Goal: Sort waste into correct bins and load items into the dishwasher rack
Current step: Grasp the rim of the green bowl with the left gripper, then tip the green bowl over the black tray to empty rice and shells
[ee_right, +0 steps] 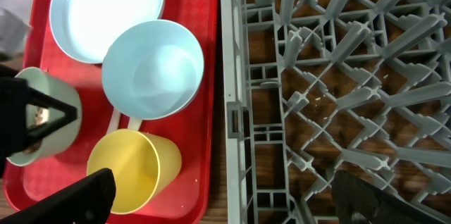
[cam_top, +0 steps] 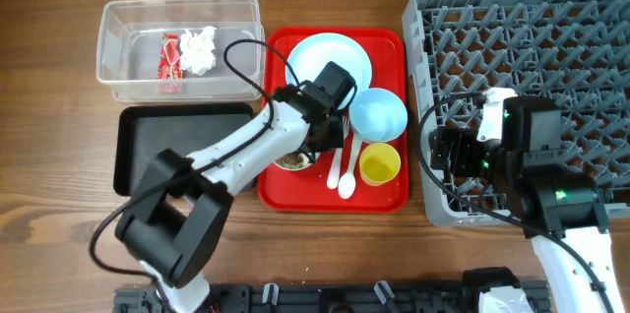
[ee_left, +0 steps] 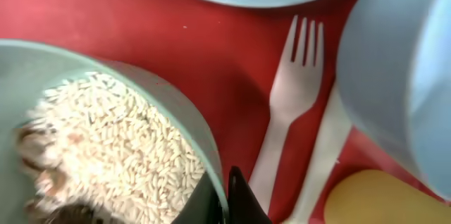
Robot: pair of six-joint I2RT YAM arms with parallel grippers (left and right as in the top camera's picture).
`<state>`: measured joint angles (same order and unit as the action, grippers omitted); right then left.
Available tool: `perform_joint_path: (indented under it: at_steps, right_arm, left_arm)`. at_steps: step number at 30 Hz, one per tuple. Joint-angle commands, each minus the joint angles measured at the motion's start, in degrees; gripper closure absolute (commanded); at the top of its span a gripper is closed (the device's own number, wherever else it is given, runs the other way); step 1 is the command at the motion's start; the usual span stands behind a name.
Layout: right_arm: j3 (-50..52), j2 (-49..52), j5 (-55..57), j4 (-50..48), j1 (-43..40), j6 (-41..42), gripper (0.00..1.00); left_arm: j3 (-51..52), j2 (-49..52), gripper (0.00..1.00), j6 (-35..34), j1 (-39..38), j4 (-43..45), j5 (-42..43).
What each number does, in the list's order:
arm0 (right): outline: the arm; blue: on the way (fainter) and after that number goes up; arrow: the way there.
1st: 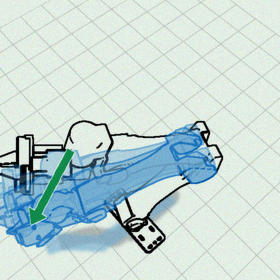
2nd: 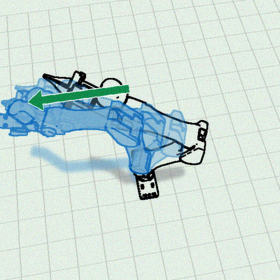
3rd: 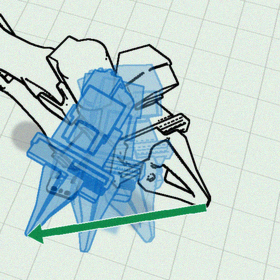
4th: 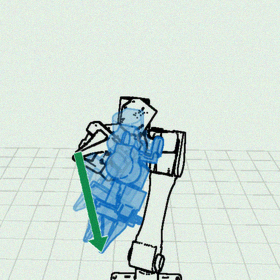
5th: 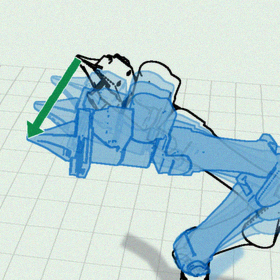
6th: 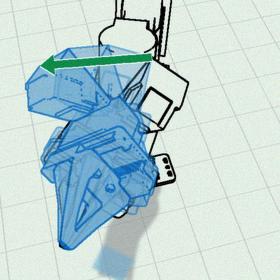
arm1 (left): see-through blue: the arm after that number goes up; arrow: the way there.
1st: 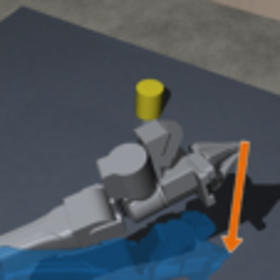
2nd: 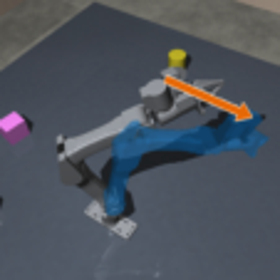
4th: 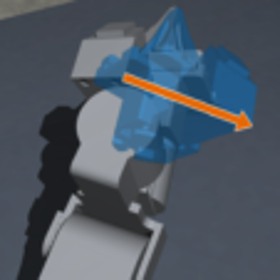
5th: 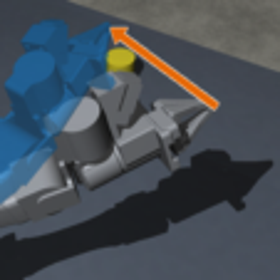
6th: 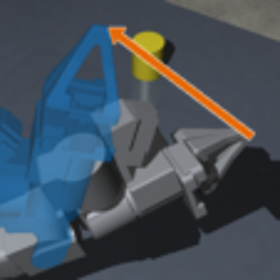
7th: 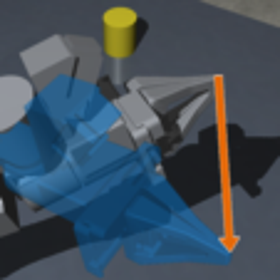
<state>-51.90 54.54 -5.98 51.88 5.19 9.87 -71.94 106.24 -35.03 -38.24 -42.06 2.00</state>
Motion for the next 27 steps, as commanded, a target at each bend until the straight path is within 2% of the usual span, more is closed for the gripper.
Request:
perform_joint_path:
  at_steps: [1,5,9,11,13,16,24,27]
  right_arm:
    - [-0.96,0.00,-0.04,0.07,0.04,0.72,0.00]
    - [-0.96,0.00,-0.02,0.07,0.04,0.68,0.00]
    - [-0.96,0.00,-0.04,0.07,0.04,0.68,0.00]
    - [-0.96,0.00,-0.02,0.07,0.04,0.66,0.00]
    - [-0.96,0.00,-0.02,0.07,0.04,0.70,0.00]
    - [-0.96,0.00,-0.04,0.11,0.04,0.70,0.00]
    - [-0.96,0.00,-0.02,0.09,0.04,0.70,0.00]
    - [-0.96,0.00,-0.02,0.26,0.04,0.72,0.00]
  left_arm:
    - [0.66,-5.18,0.96,0.07,0.28,-0.22,0.66]
    - [0.66,-10.64,0.96,0.24,2.19,-3.78,0.50]
    - [0.66,-15.54,0.96,0.42,8.17,-9.46,0.76]
    - [0.68,-17.09,0.96,4.94,12.20,-10.43,4.24]
    - [0.68,-17.66,0.96,11.85,19.28,-10.56,13.42]
    - [0.90,-17.00,0.96,18.53,26.71,-10.49,23.54]
    - [9.86,-16.61,0.96,32.09,46.62,-7.04,47.69]
    - [14.45,-14.64,0.96,36.41,54.05,-4.61,59.28]
